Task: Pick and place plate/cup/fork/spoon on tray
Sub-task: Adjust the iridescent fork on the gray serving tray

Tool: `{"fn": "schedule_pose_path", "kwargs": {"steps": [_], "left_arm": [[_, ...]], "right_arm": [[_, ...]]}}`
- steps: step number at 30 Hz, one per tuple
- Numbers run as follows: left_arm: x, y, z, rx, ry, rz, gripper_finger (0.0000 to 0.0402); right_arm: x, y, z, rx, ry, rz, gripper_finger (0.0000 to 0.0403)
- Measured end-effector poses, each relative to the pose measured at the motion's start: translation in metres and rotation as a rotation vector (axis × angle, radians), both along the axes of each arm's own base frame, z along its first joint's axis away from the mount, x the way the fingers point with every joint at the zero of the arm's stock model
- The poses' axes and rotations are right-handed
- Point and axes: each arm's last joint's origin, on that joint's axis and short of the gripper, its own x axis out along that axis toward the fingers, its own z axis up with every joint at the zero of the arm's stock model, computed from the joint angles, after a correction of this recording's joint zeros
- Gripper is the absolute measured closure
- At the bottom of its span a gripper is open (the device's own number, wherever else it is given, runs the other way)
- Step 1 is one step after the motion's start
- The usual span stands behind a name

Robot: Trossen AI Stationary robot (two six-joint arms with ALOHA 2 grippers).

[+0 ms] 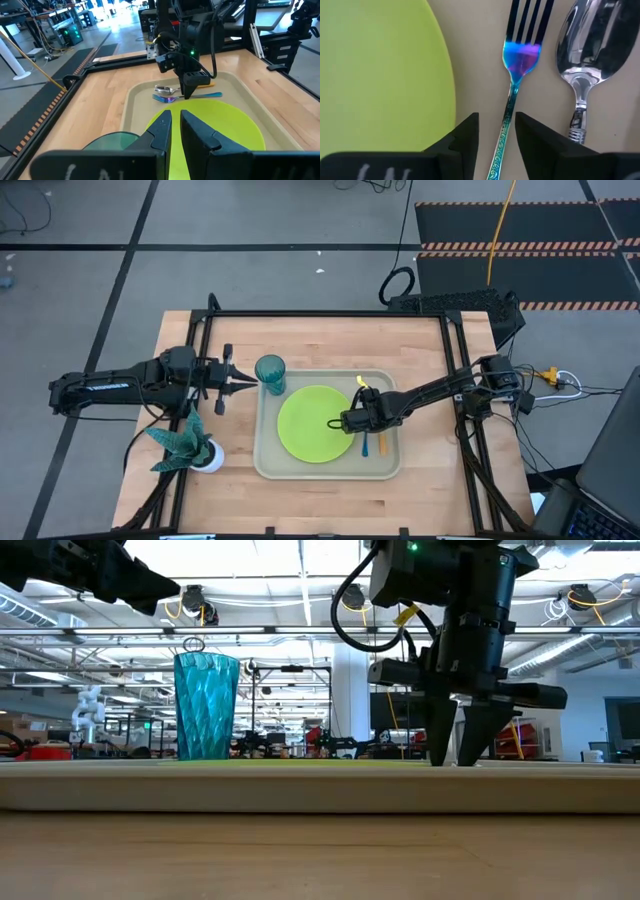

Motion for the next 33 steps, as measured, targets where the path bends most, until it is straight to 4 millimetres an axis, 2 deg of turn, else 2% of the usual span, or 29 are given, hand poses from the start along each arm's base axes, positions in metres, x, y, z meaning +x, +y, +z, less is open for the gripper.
{"fn": "schedule_pose_path", "kwargs": {"steps": [7,17,26,33], "left_arm": [[0.002,0.0,-0.002,0.001,0.014,-0.001,0.036],[0.007,0.001,-0.003,0.0,0.023,0.0,0.036],[0.008,0.001,-0.003,0.001,0.017,0.0,0.036],[0.008,0.001,-0.003,0.0,0.017,-0.001,0.036]], "right_arm": [[0.0,0.0,0.0,-0.001,0.001,0.004,0.0319],[-0.006,0.0,-0.012,0.03,-0.012,-0.002,0.0323],[-0.006,0.0,-0.013,0.028,-0.015,0.003,0.0326],[-0.005,0.002,-0.013,0.029,-0.03,0.013,0.0357]]}}
